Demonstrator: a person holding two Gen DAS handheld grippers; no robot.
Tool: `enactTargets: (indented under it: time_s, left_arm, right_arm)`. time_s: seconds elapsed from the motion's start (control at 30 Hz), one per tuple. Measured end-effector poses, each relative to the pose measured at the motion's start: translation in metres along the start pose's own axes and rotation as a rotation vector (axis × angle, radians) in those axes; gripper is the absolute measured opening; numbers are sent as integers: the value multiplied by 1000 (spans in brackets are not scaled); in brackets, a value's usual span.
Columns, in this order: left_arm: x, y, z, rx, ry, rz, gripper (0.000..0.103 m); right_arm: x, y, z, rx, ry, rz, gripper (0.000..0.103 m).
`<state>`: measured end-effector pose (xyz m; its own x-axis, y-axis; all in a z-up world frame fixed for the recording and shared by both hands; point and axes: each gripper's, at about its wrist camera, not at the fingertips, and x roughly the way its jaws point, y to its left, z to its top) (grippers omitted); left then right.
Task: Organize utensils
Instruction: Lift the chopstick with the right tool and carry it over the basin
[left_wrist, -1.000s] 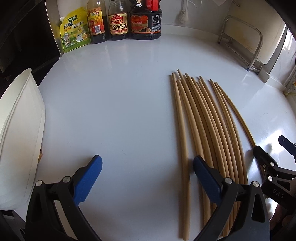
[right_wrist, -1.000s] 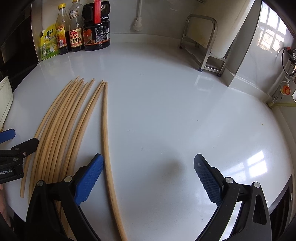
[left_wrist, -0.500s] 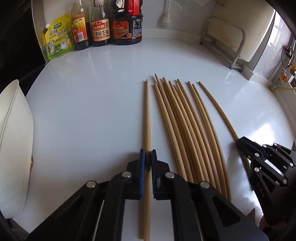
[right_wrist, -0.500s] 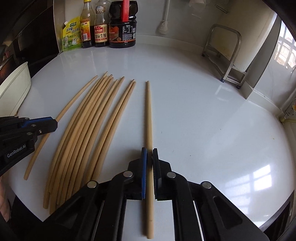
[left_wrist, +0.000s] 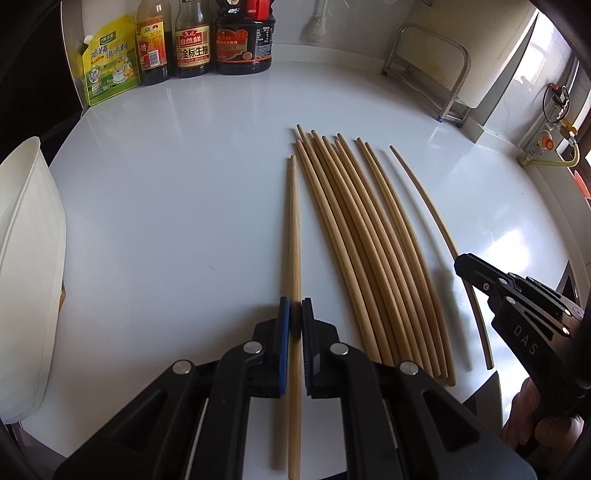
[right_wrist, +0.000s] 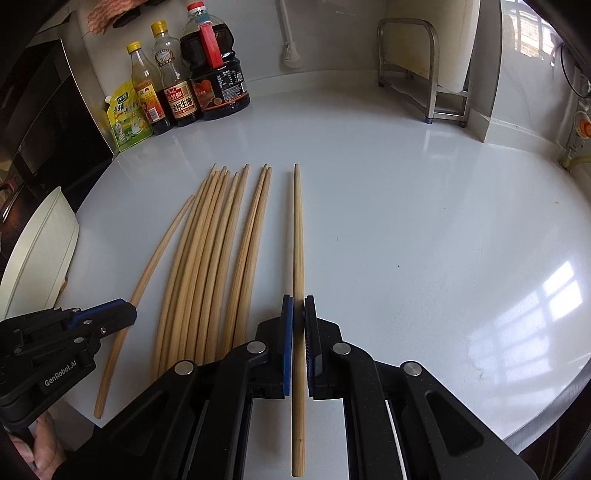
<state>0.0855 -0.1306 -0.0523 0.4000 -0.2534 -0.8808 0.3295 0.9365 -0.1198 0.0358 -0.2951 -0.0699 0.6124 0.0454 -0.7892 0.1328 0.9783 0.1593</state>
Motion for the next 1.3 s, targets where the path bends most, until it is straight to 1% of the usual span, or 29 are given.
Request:
enactTargets:
  time_s: [0.1,0.4,0.63,0.73,0.9,1.07,1.17,1.3]
  left_arm:
    - [-6,1,-1,5,-5,-2,7]
    - [-38,13,-5,3,-63,-11,7]
    - [-76,32,-4,-28,-138,-18,7]
    - [-95,43,-4,-44,-174,-13,7]
    - [-129,69,-5,-73,-238,4,7]
    - [-162,117,-8,-136,-303,58,7]
    - [-176,153,-13,-191,-328,101,7]
    - [-184,200,-23,-251,-338,166,7]
  right_arm:
    - [-5,0,-4,30,-8,15,6]
    - [-21,7,-13,67,-26,27,6]
    - [-43,29,-4,50,-63,52,6]
    - [-53,44,3,34,-85,80,6]
    - [-66,78,23,-3,-127,147,6]
    - [-68,126,43,-55,-145,231,6]
    - [-58,160,51,-91,-134,282,6]
    - [-40,211,59,-153,-98,344,6]
